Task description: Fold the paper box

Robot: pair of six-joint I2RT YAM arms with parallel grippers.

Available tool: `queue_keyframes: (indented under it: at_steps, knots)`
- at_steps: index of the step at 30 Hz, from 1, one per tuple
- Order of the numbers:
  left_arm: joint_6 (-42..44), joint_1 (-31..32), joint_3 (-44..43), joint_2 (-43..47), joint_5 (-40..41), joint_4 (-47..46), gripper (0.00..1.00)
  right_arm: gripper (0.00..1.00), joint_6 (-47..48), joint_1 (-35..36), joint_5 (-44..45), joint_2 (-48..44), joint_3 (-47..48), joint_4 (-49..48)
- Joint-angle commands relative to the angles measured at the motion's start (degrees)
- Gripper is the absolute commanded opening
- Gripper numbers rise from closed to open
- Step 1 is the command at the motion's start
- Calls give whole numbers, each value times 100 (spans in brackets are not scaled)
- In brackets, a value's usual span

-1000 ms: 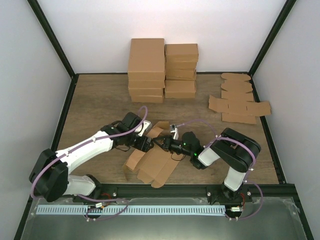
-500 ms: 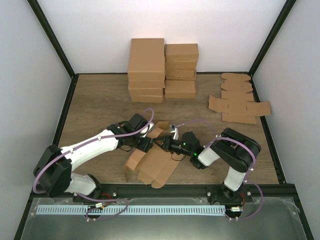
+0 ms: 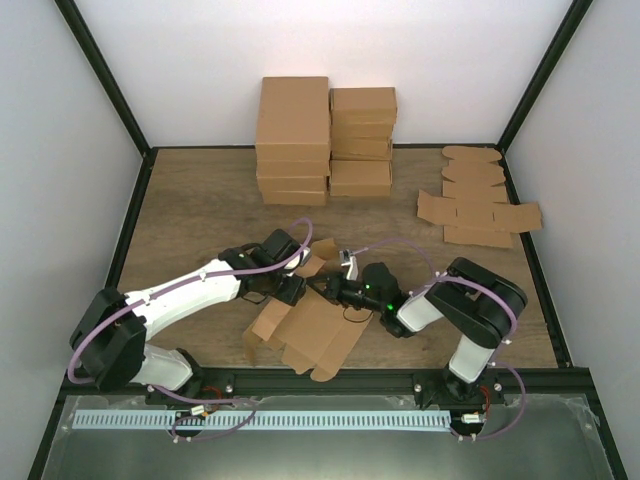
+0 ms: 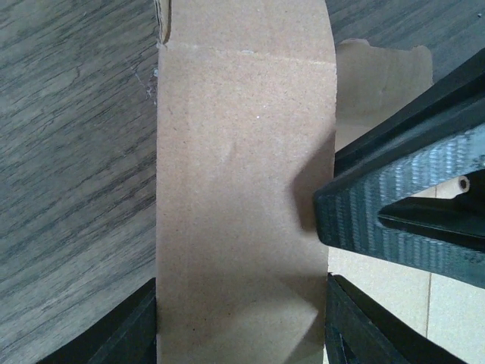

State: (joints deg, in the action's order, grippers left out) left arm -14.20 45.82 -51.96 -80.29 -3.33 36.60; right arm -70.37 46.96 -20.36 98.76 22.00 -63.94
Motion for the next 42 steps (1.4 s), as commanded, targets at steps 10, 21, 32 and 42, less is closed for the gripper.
queue_keyframes:
  at_steps: [10,21,32,42]
  knots:
    - [-10,50,-138,-65,26,-3,55,33,562,-62,610,-1000,-40,1206]
    - [-4,69,-129,-59,-1,-15,55,38,812,-256,1059,-1917,-292,2314]
    - [-13,105,-130,57,14,-105,54,37,1965,-652,1034,-2894,121,4053]
    - [12,163,-147,22,45,-70,54,1,2719,-1136,-45,-2066,1188,4493]
